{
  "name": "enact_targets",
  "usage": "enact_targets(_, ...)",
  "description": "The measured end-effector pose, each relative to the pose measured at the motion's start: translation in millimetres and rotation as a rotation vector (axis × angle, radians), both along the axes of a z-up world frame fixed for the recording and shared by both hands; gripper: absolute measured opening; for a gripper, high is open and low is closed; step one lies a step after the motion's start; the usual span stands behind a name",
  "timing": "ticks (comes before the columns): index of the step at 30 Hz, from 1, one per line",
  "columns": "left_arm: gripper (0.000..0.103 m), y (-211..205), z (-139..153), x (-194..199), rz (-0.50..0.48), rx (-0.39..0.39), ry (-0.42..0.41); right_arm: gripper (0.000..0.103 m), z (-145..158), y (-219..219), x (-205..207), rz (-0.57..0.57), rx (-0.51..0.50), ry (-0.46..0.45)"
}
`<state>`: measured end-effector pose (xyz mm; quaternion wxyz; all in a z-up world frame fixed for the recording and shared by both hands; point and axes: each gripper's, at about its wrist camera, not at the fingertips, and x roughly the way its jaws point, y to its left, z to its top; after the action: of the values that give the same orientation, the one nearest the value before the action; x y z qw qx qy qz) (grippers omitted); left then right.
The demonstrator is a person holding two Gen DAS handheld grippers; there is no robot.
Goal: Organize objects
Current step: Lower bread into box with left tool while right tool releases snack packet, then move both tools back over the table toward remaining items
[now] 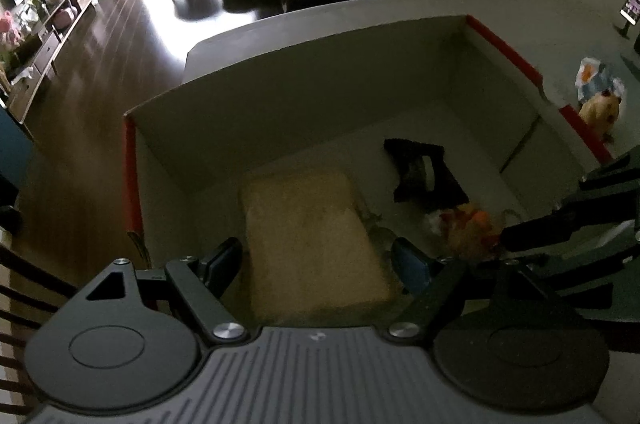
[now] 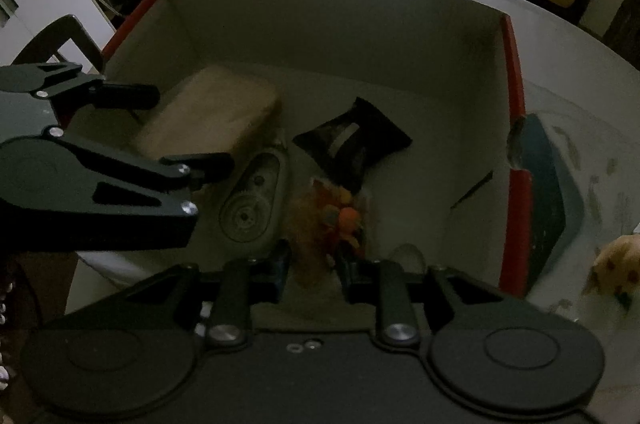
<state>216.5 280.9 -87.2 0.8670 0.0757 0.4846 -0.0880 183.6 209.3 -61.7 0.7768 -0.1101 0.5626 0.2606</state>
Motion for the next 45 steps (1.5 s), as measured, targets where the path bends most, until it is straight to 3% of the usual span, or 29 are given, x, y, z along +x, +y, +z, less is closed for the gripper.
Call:
enact_targets(6,0.082,2.6,4.6,-4.1,0.025,-0.029,-0.001,0.030,9.4,-4.8,-3.3,0.010,0.024,-0.010)
enact_targets(9,0.082,1.5,9.2,-8.4,0.033,-0.036,-0.016,0.041,14.5,-8.3,-8.2,0.023,0.032,-0.020)
enact_targets(22,0.082,-5.5,42.4,-35.2,0.090,-0.064,-0.106,0.048,47.1,-25.6,-31.0,0.095,0.107,-0.104)
enact_targets(25,0.082,-10.6,50.3,-44.0,0.096,-0.071,-0.124,0.058,54.9,-33.1,-36.1,0.112,0.127,-0.130)
enact_targets(36,0.082,-34.2,78.4,-75.3,0.158,-0.090,-0.186,0.066,85.3,-78.6,-56.1,0.184,0.211,-0.190)
enact_targets(45,0.083,-71.7,91.6,-96.7,0.176,-0.109,-0.219,0.074,101.9,-134.0,-69.9,0.174,0.270,-0.253)
